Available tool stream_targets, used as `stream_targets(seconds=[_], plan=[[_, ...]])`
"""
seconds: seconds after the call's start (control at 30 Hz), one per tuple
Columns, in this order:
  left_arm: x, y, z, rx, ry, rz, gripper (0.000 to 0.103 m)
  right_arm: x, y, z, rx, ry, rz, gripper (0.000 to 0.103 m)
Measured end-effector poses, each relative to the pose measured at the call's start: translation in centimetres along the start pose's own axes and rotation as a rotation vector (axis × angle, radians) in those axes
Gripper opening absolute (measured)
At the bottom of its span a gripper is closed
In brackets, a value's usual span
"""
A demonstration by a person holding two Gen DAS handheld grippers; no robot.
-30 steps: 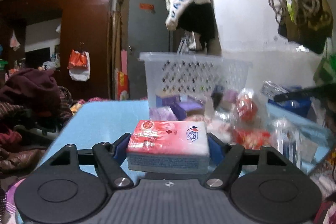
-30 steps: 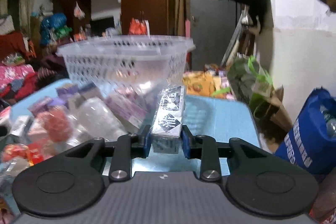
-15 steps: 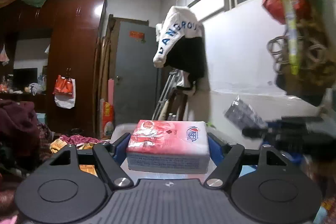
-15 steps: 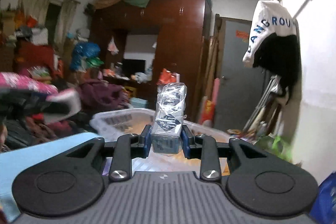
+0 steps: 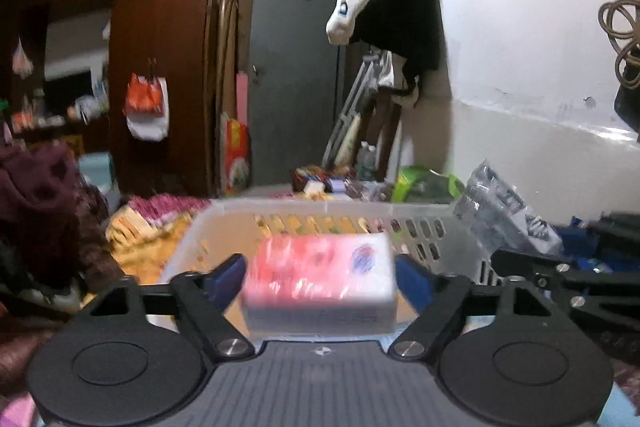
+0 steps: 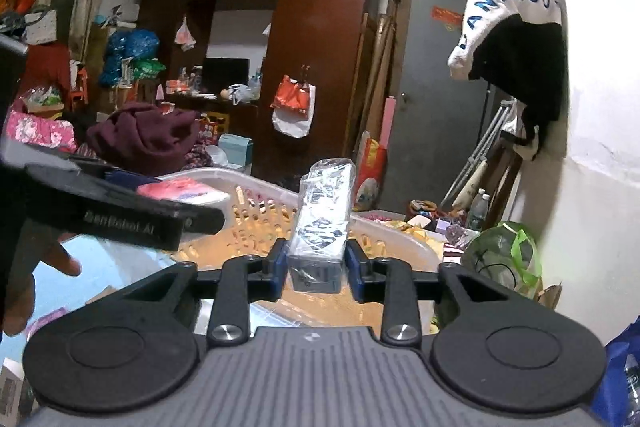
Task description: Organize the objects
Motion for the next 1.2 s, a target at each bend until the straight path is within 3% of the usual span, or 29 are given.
stream_targets(seconds=[0.03, 0.07, 0.13, 0.23, 0.3, 0.4, 0.53, 0.63, 0.7, 0.8, 0.87, 0.97, 1.0, 1.07, 1.1, 1.2], plan=[[0.2, 0.3, 0.2, 0.009, -0.007, 0.017, 0.103, 0.2, 0.4, 0.1, -0.012, -0.004, 0.017, 0.089], [0.3, 0.9, 0.0, 0.016, -0.007, 0.035, 0.103, 0.2, 1.1, 0.1, -0.031, -0.009, 0.039, 0.103], [0.5, 2.1, -0.5, 0.006, 0.011, 0.048, 0.103, 0.4, 3.2, 0.3, -0.063, -0.013, 0.106, 0.103], [-0.6, 5.4, -2.1, -0.056, 0.073, 0.065, 0.103, -1.2, 8.1, 0.4, -0.015, -0.104, 0.166, 0.103], [-2.6, 8.2, -2.8, -0.067, 0.07, 0.059, 0.103, -3.3, 10.7, 0.5, -0.024, -0.179, 0.116, 0.103], [-7.0, 13.6, -3.3, -0.058, 0.026, 0.096, 0.103, -8.0, 15.3, -0.2, -0.008, -0.19, 0.054, 0.103], [-12.3, 19.5, -3.3, -0.091, 0.059, 0.126, 0.103, -13.2, 20.2, -1.4, 0.013, -0.266, 0.063, 0.103], [-14.4, 22.9, -2.0, -0.104, 0.059, 0.165, 0.103, -14.7, 22.8, -3.4, 0.074, -0.279, 0.105, 0.103], [-14.5, 23.9, 0.1, -0.148, 0.004, 0.157, 0.103, -14.2, 23.3, -5.2, 0.126, -0.237, 0.11, 0.103], [-15.2, 25.2, 2.7, -0.212, -0.058, 0.159, 0.1, -14.3, 22.7, -8.4, 0.159, -0.12, 0.076, 0.1], [-16.0, 25.3, 3.6, -0.202, -0.093, 0.155, 0.093, -14.8, 22.1, -9.4, 0.177, -0.09, 0.066, 0.096], [-17.4, 24.3, 4.2, -0.195, -0.126, 0.117, 0.078, -15.7, 21.0, -10.0, 0.148, -0.054, 0.038, 0.083], [-17.7, 24.1, 4.2, -0.202, -0.123, 0.102, 0.075, -16.1, 20.8, -9.9, 0.138, -0.047, 0.025, 0.075], [-18.0, 23.5, 4.3, -0.207, -0.113, 0.094, 0.073, -16.5, 21.0, -9.5, 0.159, -0.078, 0.034, 0.067], [-18.4, 23.8, 4.6, -0.199, -0.125, 0.099, 0.073, -16.7, 21.2, -9.3, 0.173, -0.096, 0.029, 0.057], [-19.0, 23.7, 6.0, -0.169, -0.164, 0.11, 0.068, -17.0, 21.8, -8.8, 0.18, -0.123, 0.029, 0.052]])
Point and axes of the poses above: each gripper's, at about its wrist camera, not at the fingertips, and y roughly against the way its jaws point, z to its right, x to its top, the point moved 4 cm from there along -y, roughly the way its jaws point, and after that the axes turned 8 degrees about z, right-handed, at the moved point
